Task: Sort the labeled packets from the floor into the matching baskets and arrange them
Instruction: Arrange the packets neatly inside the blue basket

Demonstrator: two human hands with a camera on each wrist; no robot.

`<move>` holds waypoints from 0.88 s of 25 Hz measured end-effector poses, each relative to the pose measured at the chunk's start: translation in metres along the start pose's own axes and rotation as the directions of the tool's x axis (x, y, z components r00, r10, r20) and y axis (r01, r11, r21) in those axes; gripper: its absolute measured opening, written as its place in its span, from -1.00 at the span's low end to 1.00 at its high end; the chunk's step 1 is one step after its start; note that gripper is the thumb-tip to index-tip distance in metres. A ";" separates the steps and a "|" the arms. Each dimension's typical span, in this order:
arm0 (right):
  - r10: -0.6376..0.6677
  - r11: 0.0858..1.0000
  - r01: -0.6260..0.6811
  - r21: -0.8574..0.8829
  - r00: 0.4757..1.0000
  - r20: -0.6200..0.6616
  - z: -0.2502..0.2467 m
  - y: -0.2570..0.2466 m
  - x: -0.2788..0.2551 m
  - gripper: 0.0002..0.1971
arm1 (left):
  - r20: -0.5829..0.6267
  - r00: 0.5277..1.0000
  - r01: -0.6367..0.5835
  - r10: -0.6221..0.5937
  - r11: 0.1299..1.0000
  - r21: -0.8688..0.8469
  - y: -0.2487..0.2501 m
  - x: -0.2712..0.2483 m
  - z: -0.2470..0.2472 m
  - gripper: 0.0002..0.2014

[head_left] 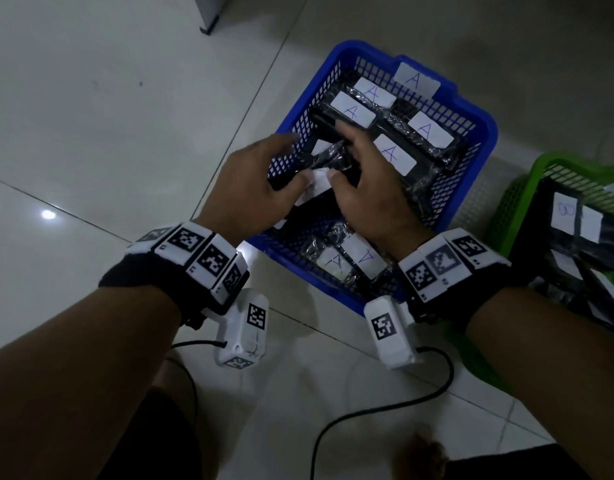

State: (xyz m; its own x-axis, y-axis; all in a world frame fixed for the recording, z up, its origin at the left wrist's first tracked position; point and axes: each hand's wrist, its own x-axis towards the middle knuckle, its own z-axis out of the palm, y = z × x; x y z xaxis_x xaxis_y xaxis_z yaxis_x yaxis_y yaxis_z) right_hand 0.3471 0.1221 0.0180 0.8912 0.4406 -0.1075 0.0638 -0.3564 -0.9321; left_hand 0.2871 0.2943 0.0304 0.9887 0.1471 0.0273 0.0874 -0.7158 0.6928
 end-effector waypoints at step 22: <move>-0.098 0.747 -0.119 -0.654 0.953 -0.285 -0.042 0.037 -0.014 -0.63 | 0.214 0.925 0.109 -0.313 0.760 0.641 0.017 0.002 0.041 -0.48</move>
State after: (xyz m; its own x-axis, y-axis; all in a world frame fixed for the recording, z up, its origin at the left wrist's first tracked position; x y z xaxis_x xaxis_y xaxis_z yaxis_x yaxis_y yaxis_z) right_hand 0.3558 0.0681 -0.0001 0.9716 0.2200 0.0875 0.2354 -0.8576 -0.4574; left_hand 0.2954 0.2543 0.0122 0.9136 0.2141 -0.3457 0.2518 -0.9654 0.0673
